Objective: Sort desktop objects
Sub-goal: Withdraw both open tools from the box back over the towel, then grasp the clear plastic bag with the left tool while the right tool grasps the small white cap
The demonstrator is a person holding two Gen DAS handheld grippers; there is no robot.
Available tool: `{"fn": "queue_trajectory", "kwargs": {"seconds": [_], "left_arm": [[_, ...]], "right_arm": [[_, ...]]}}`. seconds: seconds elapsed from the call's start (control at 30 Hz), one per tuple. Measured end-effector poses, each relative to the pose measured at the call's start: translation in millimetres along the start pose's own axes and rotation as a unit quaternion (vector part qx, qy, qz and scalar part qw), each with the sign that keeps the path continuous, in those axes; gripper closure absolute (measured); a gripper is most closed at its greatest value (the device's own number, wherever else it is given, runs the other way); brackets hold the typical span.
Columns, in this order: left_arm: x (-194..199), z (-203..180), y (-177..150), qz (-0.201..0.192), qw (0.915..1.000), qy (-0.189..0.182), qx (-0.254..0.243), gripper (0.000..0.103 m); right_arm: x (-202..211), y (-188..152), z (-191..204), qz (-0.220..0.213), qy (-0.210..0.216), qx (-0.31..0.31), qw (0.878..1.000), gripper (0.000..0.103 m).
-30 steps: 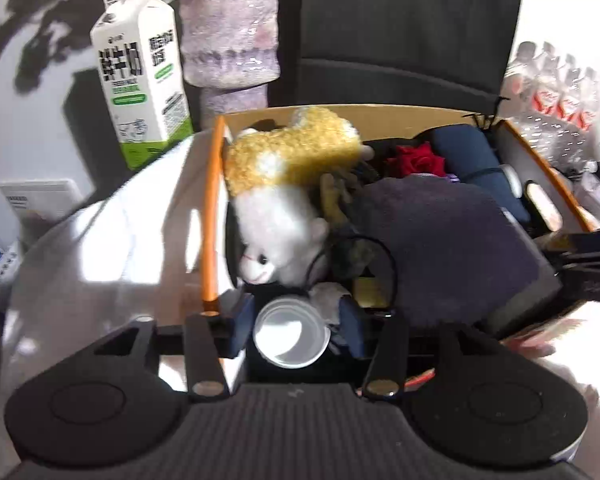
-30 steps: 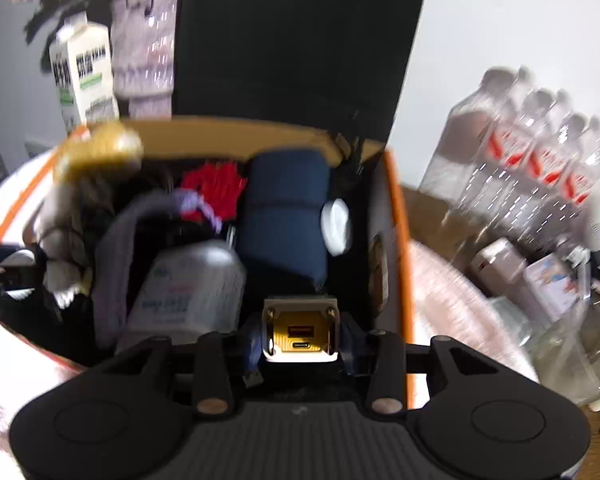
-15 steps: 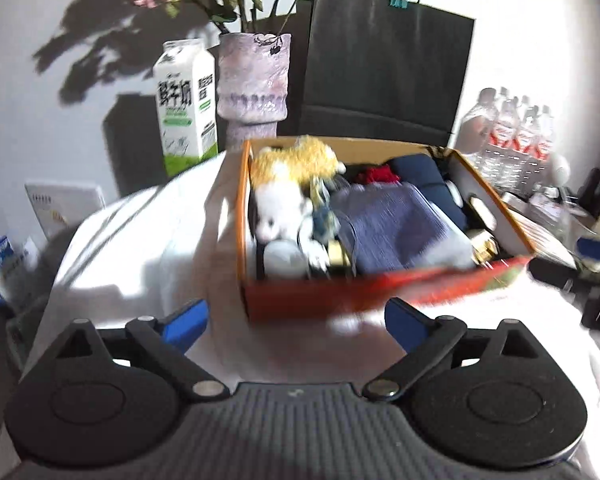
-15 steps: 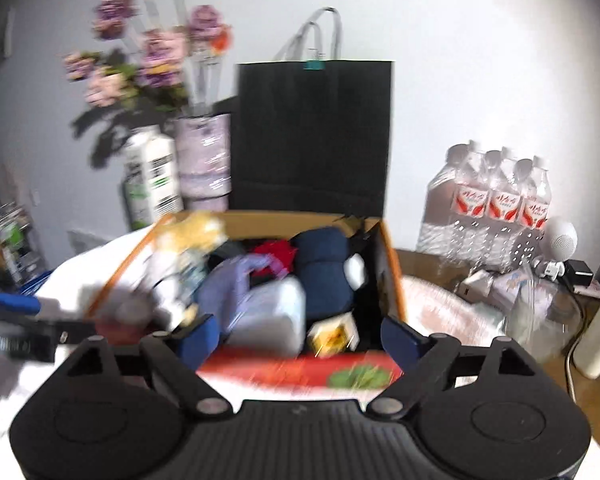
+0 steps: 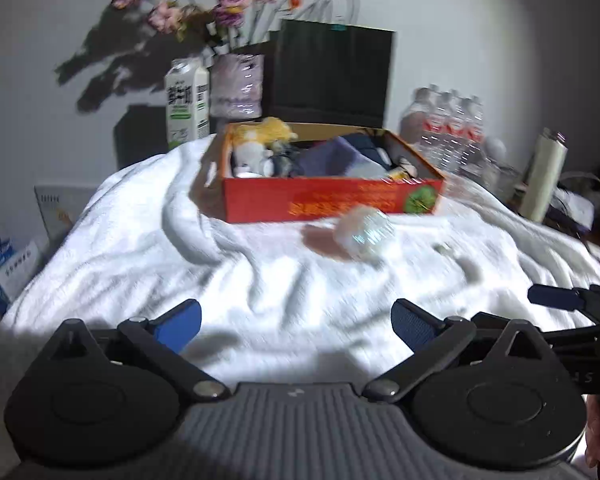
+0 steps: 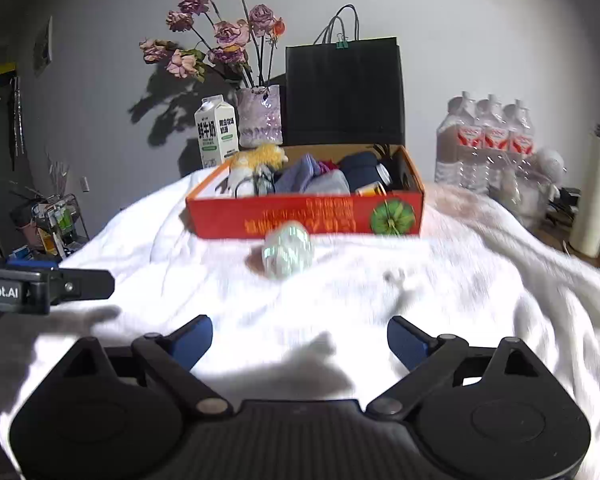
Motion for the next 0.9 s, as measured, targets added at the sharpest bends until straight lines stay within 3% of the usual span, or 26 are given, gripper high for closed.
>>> {"fn": "queue_trajectory", "kwargs": {"seconds": [0.13,0.33,0.5,0.6,0.67,0.83,0.9], "left_arm": [[-0.5,-18.1,-26.3,0.003,0.9990,-0.011,-0.044,0.000],[-13.9,-27.2,-40.1,0.027,0.9985,-0.025,-0.040,0.000],[-33.8,-27.8,-6.9,0.014,0.9986,-0.032,-0.038,0.000],[-65.6,-29.8,23.1,0.001,0.9985,-0.045,-0.031,0.000],[-95.6,-32.7,38.0,0.017,0.9980,-0.055,-0.026,0.000],[-162.8,-36.8,62.4,0.050,0.9964,-0.069,0.002,0.003],[-183.4,-40.6,66.3,0.058,0.9965,-0.061,0.000,0.010]], "right_arm": [[16.5,-32.4,4.1,-0.015,-0.001,0.010,1.000,0.009],[12.8,-54.0,-4.2,0.008,-0.006,-0.007,1.000,0.009],[10.9,-23.7,-14.7,-0.016,-0.020,0.008,1.000,0.010],[-8.3,6.1,-29.0,-0.022,-0.037,0.029,0.999,0.016],[-31.0,22.5,-40.5,-0.012,-0.047,0.040,0.998,0.019],[-94.2,46.9,-67.7,0.030,-0.035,0.016,0.999,0.036],[-116.2,50.4,-75.0,0.043,-0.050,0.018,0.998,0.045]]}}
Point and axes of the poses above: each gripper's, at about its wrist camera, not at the fingertips, and x roughly against the way its jaws point, z to its left, y to its top, the point moved 2 cm from there along -x, roughly the way its jaws point, and after that the axes turned 2 degrees about -z, right-handed, at the moved point
